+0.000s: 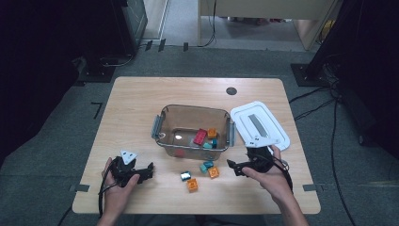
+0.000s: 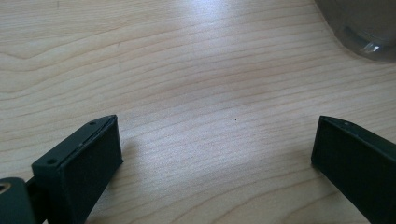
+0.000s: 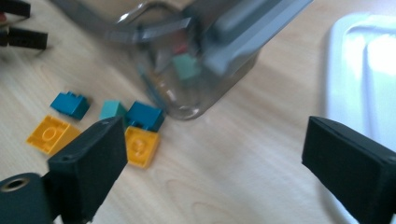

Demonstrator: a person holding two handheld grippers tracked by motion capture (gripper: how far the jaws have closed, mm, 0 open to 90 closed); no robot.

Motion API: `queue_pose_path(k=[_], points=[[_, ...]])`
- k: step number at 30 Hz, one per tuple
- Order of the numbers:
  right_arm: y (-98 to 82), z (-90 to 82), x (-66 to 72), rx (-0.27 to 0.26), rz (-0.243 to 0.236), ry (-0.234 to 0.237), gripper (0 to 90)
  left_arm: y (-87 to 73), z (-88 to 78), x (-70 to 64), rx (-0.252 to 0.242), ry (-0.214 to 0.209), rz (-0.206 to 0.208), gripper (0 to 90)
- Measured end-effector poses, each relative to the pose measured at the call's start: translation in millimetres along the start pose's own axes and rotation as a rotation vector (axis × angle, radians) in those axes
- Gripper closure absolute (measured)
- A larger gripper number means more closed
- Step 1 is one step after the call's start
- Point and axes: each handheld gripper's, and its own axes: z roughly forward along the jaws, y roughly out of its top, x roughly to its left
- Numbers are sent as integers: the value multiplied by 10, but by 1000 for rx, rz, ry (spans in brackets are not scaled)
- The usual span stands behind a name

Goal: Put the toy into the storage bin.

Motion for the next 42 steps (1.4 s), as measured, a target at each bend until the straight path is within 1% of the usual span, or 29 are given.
queue_pose_path(k=[5, 6, 8, 13, 17, 20, 23, 26, 27, 28, 30, 31, 36, 39, 41, 42], points=[[-163, 181, 143, 16, 3, 16, 145, 0, 0, 0, 0, 0, 0, 13], [-183, 215, 172, 16, 6, 26, 163, 0, 0, 0, 0, 0, 0, 13], [-208, 280, 234, 22, 1, 47, 191, 0, 1, 0, -1, 0, 0, 13], [-237, 424, 382, 33, -9, 54, 248, 0, 1, 0, -1, 0, 0, 13], [-297, 543, 467, 59, 7, 38, 313, 0, 1, 0, -1, 0, -1, 13], [-345, 620, 527, 65, -1, 9, 349, 0, 1, 0, -1, 0, 0, 13], [-378, 663, 586, 55, -22, -35, 405, 0, 1, 0, -1, 0, 0, 13], [-402, 690, 633, 40, -55, -81, 476, 0, 1, 0, -1, 0, 0, 13], [-405, 690, 641, 37, -57, -86, 507, 0, 1, 0, -1, 0, 0, 13], [-408, 689, 645, 34, -61, -86, 519, 0, 1, 0, -1, 0, -1, 13], [-418, 683, 643, 27, -70, -81, 596, 0, 1, 0, -1, 0, 0, 13], [-421, 681, 636, 25, -72, -78, 598, 0, 1, 0, -1, 0, 1, 13], [-424, 656, 555, 24, -58, -22, 602, 0, 1, 0, -1, -1, 1, 13], [-426, 630, 522, 37, -58, -11, 602, 0, 0, 0, 0, -1, 1, 13], [-435, 596, 491, 43, -67, -14, 602, 0, 1, -1, -1, -1, 0, 13], [-438, 572, 471, 42, -63, -14, 602, 0, 1, -1, -1, -1, 0, 13]])
